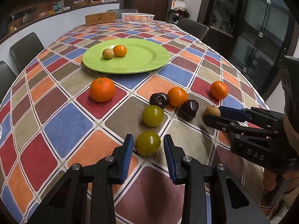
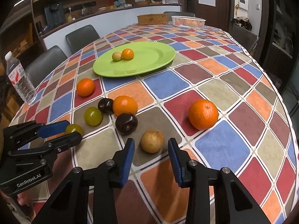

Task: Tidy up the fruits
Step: 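Grasp a green fruit with the left tool while the right tool grasps a brown fruit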

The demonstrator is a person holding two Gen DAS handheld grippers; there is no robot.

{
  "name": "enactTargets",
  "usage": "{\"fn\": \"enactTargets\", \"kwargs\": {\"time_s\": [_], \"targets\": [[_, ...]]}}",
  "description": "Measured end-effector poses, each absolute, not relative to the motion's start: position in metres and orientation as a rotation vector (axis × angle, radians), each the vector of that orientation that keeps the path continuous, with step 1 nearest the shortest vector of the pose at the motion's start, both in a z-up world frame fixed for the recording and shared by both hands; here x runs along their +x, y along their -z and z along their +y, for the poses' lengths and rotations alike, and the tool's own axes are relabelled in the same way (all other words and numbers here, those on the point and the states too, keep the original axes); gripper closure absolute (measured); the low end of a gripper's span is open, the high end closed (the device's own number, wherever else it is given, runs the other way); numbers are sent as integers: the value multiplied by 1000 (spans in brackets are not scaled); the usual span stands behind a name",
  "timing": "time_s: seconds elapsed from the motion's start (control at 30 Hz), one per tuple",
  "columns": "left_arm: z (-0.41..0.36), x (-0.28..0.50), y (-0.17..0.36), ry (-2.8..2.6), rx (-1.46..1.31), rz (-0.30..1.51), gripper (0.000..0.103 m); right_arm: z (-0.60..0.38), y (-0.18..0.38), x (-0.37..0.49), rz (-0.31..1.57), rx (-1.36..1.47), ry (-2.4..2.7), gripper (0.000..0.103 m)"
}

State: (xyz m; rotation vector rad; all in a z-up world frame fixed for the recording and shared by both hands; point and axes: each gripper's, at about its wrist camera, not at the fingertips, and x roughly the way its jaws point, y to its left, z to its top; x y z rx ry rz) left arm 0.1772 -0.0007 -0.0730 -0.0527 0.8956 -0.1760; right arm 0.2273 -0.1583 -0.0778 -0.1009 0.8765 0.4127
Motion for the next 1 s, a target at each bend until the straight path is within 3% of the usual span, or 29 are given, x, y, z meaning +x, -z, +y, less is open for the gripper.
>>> {"fn": "enactTargets", "kwargs": {"time_s": [0.2,1.0], "targets": [[-1,178,72,177,-56,896,75,-156,80,232,882,-104,-420,75],[-5,161,28,196,-22,764,76,-156,35,208,781,-69,-476,75]]}}
